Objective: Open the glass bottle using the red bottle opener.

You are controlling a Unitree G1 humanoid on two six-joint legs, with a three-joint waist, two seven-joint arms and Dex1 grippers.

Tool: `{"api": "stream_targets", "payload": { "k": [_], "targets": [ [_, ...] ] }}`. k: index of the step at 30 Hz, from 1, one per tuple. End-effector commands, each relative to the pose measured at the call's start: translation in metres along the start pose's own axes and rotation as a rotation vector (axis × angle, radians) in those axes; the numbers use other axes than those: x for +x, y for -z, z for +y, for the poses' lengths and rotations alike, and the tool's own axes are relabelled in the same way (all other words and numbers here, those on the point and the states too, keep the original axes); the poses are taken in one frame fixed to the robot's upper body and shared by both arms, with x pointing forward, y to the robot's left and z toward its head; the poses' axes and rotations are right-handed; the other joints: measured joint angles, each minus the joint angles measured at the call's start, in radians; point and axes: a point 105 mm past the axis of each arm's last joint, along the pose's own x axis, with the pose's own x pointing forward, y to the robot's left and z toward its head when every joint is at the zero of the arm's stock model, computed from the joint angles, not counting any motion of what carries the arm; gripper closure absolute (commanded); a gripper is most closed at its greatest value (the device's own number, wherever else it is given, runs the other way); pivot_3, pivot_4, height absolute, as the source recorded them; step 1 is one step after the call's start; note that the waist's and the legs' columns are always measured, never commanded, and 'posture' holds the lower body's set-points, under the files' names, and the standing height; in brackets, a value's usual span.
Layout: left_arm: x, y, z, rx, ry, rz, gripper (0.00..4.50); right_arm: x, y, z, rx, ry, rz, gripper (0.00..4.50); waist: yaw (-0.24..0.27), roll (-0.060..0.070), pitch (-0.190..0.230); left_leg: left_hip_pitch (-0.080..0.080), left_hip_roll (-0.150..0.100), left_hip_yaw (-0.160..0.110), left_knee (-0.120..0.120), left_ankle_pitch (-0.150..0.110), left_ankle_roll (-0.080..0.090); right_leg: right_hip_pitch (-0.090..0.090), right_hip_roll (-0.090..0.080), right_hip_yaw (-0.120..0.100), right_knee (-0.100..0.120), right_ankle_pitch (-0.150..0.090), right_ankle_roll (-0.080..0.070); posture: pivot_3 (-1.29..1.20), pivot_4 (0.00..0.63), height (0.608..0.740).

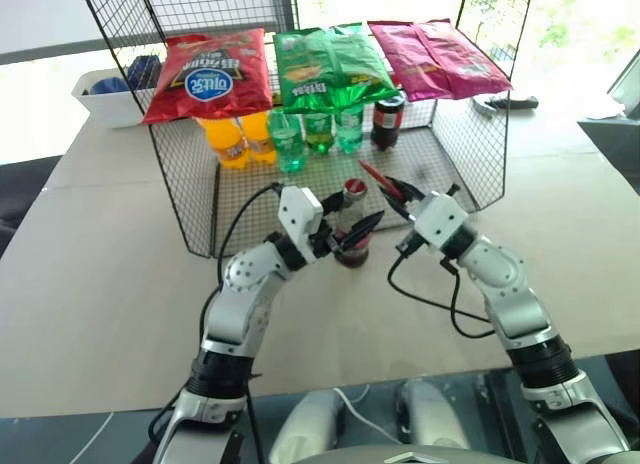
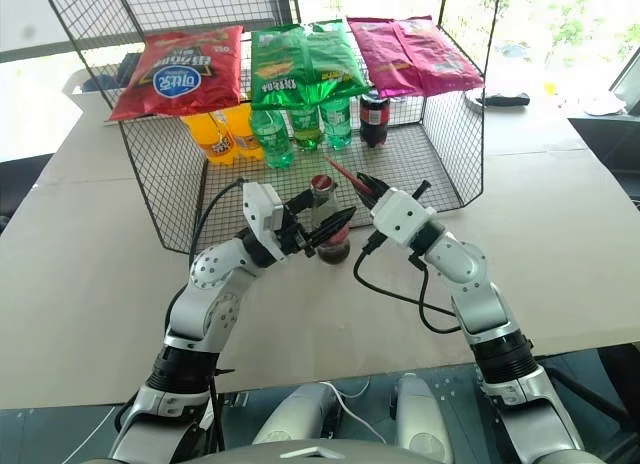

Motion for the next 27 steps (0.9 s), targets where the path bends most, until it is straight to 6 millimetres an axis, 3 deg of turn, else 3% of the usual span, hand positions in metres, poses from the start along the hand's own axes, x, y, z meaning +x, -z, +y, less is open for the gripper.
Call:
{"api": "stream_targets", "payload": {
  "k": [1,14,23,27],
  "targets": [
    [0.001,-0.005,-0.004,0.024,0.016,-0.019,1.80,0.002,-0.014,-0.002,-0.114,-0.009,-0.070,4.50,0.000,0.000,0.000,0.000,0.000,0.000,0.000,0.000,0.000,0.000,0.000,0.000,0.000,0.000,0.000,0.00,0.150,0.734],
    [0.001,-0.005,-0.004,0.020,0.013,-0.023,1.80,0.018,-0.008,0.020,-0.428,-0.065,-0.202,4.50,-0.001,0.000,0.000,0.002,0.000,0.002,0.000,0.000,0.000,0.000,0.001,0.002,0.001,0.000,0.000,0.00,0.150,0.734],
    [0.003,-0.005,-0.002,0.014,0.003,-0.025,1.80,0.013,0.012,0.054,-0.367,-0.155,-0.230,4.50,-0.002,0.000,-0.002,0.004,0.000,0.004,0.000,0.000,0.000,0.001,0.002,0.004,0.001,0.000,0.000,0.00,0.150,0.734],
    [0.004,-0.004,-0.002,0.012,0.005,-0.024,1.80,0.015,0.006,0.056,-0.398,-0.170,-0.274,4.50,-0.002,0.000,-0.003,0.005,0.001,0.004,0.000,0.000,0.000,0.003,0.002,0.005,0.001,0.000,-0.001,0.00,0.150,0.734]
  ]
}}
